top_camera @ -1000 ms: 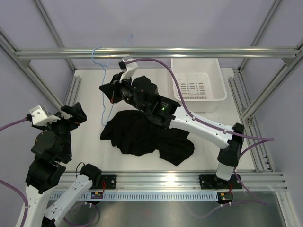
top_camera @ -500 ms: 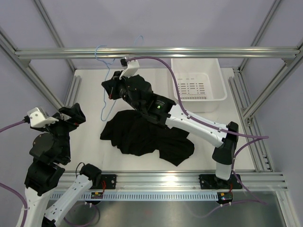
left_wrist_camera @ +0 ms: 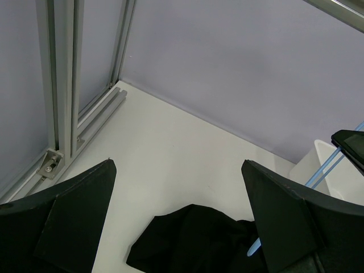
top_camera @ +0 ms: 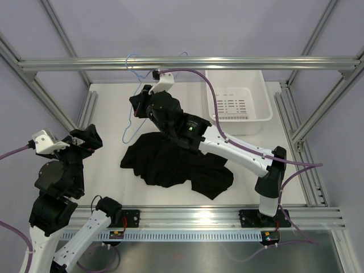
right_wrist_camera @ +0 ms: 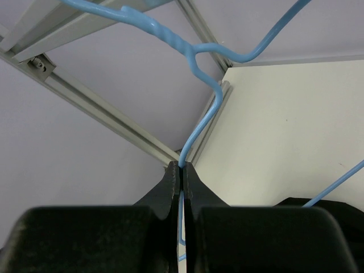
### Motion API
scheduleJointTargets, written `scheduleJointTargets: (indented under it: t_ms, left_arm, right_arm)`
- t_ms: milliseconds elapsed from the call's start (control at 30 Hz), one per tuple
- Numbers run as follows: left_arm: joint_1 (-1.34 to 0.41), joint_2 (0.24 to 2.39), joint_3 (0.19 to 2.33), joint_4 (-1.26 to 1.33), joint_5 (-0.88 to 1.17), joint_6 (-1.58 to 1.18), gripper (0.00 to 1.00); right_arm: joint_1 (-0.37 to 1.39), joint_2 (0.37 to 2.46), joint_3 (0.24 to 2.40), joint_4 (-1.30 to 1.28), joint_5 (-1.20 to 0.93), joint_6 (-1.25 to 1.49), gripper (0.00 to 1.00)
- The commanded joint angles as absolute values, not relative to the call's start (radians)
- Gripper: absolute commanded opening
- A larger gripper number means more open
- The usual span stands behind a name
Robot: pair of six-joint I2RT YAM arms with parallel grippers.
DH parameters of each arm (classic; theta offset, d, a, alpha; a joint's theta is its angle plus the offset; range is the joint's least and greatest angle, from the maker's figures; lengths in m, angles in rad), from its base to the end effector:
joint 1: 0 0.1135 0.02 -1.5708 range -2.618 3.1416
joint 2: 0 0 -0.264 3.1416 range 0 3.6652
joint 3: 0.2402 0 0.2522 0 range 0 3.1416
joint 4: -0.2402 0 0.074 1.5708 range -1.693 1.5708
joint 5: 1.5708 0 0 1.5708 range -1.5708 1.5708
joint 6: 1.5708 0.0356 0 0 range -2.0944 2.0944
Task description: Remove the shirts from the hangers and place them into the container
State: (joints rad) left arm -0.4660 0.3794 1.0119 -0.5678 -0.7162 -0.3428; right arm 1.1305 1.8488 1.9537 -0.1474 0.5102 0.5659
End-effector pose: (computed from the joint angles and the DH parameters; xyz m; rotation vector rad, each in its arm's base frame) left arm 0.0440 0.0040 0.4110 -0.4766 1.4465 -0.1071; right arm 0.2010 0.3859 0.4482 -0.0629 1.6824 0.8925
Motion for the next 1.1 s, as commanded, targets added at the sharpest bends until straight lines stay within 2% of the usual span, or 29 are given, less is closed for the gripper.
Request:
scheduleJointTargets:
  t_ms: [0,433,833,933,967,1033,1067]
  left_arm:
    - [-0.466,0.376,1.014,-0.54,-0.701,-0.362,0.99]
    - [-0.468,0.373,1.019,-0.545,-0.695,-0.365,0.99]
    - [-0.468,0.367,1.015,-0.552,-0.692,-0.37,0.99]
    - [-0.468,0.367,1.012,-0.549,-0.689,-0.367,0.99]
    - [-0.466,0.367,1.011,-0.548,-0.684,-0.362,0.99]
    - [-0.466,0.368,1.009,-0.548,-0.678,-0.357,0.99]
    - [-0.468,0.37,1.008,-0.545,-0.67,-0.351,0.99]
  right_arm:
    - [1.134,1.85,2.013,-0.167,0.565,0.615,0.0]
    - [1.103,1.821,1.948,-0.167,0.52,0.729,0.0]
    - [1.121,1.75,1.773,-0.086,0.512,0.727,0.0]
    - [1.131,1.756,1.769,-0.095,0.514,0.672,0.16]
    - [1.132,1.759,1.77,-0.109,0.511,0.661,0.3]
    - [1.134,1.756,1.761,-0.118,0.499,0.634,0.44]
    - [1.132,1.746,1.755,-0.118,0.496,0.621,0.6]
